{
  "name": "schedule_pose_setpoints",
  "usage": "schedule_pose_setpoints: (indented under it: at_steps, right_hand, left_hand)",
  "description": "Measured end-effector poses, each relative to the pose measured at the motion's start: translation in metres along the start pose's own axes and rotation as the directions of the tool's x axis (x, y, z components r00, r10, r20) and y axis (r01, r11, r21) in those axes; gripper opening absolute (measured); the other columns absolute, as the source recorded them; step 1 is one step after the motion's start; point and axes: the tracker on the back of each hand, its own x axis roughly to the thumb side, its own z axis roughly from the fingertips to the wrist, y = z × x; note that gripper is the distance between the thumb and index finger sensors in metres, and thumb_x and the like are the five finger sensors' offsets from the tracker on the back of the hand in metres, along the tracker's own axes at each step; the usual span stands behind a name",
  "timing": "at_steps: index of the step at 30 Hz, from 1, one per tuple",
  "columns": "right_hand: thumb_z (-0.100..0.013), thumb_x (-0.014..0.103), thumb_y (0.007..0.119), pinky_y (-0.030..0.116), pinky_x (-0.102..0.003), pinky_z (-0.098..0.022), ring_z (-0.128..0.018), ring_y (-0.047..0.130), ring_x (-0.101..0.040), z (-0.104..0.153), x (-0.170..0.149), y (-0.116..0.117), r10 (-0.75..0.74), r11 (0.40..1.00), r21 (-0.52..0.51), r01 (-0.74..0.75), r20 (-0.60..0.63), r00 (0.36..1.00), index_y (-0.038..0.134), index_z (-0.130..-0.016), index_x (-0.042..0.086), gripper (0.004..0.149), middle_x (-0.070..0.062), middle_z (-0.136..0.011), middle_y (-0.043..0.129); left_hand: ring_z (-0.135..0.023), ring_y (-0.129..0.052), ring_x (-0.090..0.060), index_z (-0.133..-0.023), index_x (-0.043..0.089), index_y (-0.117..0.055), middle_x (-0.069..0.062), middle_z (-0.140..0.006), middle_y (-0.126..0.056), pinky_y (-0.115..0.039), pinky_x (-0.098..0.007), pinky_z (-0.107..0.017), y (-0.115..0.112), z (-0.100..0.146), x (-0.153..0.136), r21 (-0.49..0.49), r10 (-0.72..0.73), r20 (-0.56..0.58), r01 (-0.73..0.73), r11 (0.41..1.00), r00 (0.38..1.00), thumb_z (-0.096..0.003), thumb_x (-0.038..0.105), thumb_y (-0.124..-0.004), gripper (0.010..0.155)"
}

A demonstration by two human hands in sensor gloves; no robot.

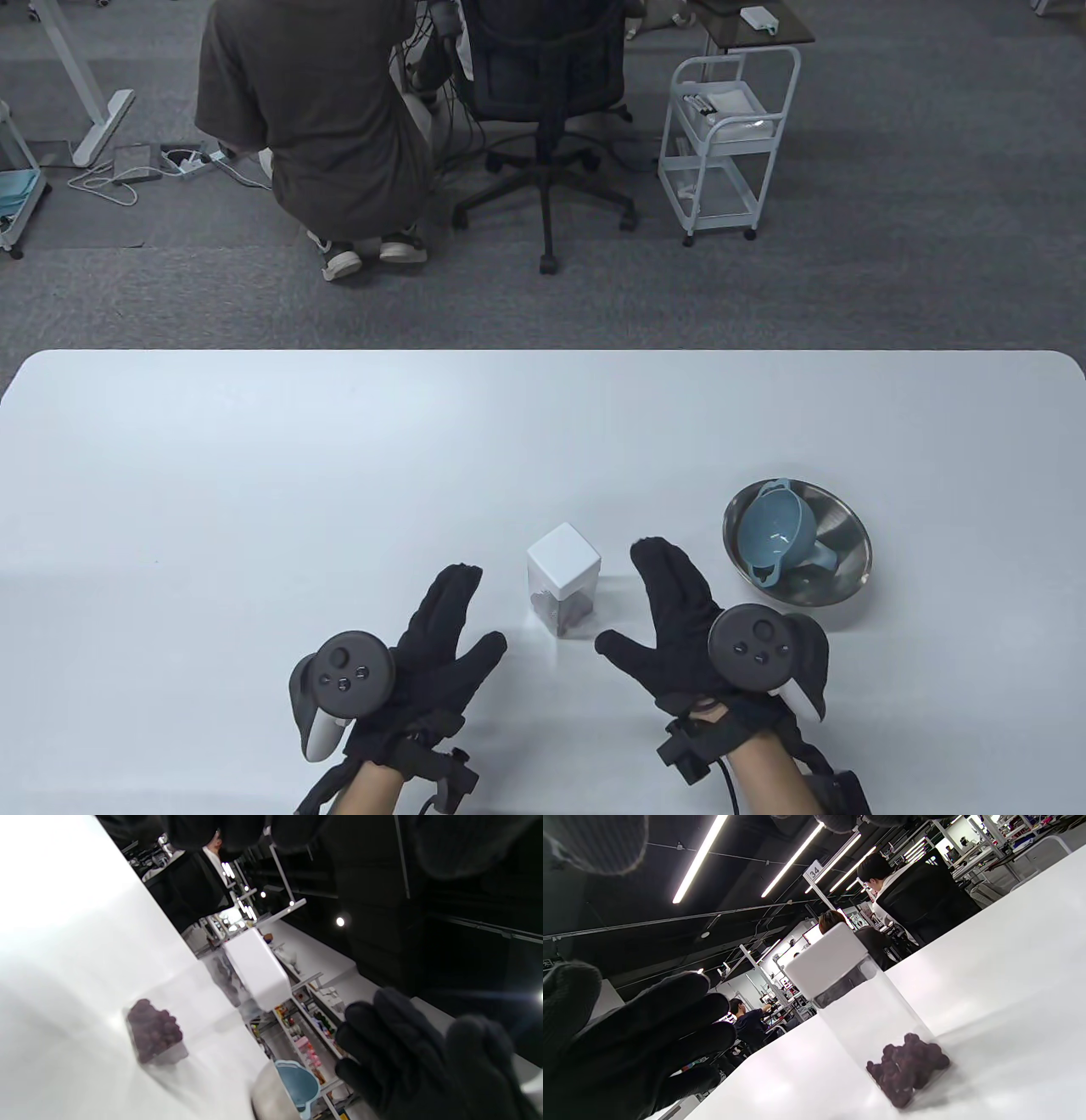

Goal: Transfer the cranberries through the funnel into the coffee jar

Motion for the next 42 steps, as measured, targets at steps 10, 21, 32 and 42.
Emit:
schedule_pose_setpoints:
  at_steps: [10, 21, 32, 42]
  right_hand:
    - [-0.044, 0.071, 0.076, 0.05, -0.061, -0.071, -0.105, 0.044, -0.049, 0.014, -0.024, 0.014, -0.087, 0.996, 0.009, 0.088, -0.043, 0.995, 0.035, -0.109, 0.009, 0.099, -0.022, -0.117, 0.04]
    - [-0.044, 0.071, 0.076, 0.049, -0.061, -0.071, -0.105, 0.044, -0.049, 0.013, -0.03, 0.019, -0.096, 0.995, 0.029, 0.097, -0.057, 0.994, 0.035, -0.109, 0.008, 0.099, -0.022, -0.117, 0.04]
    - [-0.045, 0.071, 0.076, 0.05, -0.061, -0.071, -0.105, 0.044, -0.049, 0.013, -0.03, 0.02, -0.094, 0.995, 0.03, 0.096, -0.052, 0.994, 0.035, -0.108, 0.008, 0.098, -0.022, -0.117, 0.04]
    - [-0.045, 0.07, 0.076, 0.05, -0.061, -0.071, -0.105, 0.045, -0.05, 0.014, -0.03, 0.02, -0.097, 0.995, 0.015, 0.098, -0.059, 0.994, 0.035, -0.108, 0.007, 0.098, -0.023, -0.117, 0.041]
  left_hand:
    - [-0.111, -0.053, -0.054, -0.117, 0.017, -0.046, -0.02, -0.123, -0.043, -0.049, -0.071, -0.074, 0.0, 0.0, -0.003, -0.004, 0.023, -0.025, -0.023, 1.0, 0.999, -0.0496, 0.072, -0.064, 0.089]
    - [-0.112, -0.053, -0.054, -0.117, 0.017, -0.046, -0.02, -0.123, -0.043, -0.049, -0.071, -0.074, -0.002, -0.003, -0.002, -0.017, 0.016, -0.037, -0.017, 1.0, 0.999, -0.0497, 0.072, -0.064, 0.089]
    - [-0.112, -0.052, -0.054, -0.117, 0.017, -0.047, -0.019, -0.123, -0.043, -0.049, -0.071, -0.074, -0.003, -0.003, -0.003, -0.025, 0.007, -0.042, -0.008, 1.0, 0.999, -0.0498, 0.072, -0.064, 0.088]
    - [-0.112, -0.052, -0.054, -0.117, 0.017, -0.048, -0.019, -0.123, -0.043, -0.049, -0.071, -0.074, -0.006, -0.004, -0.002, -0.041, -0.003, -0.039, 0.002, 0.999, 0.999, -0.0498, 0.072, -0.064, 0.088]
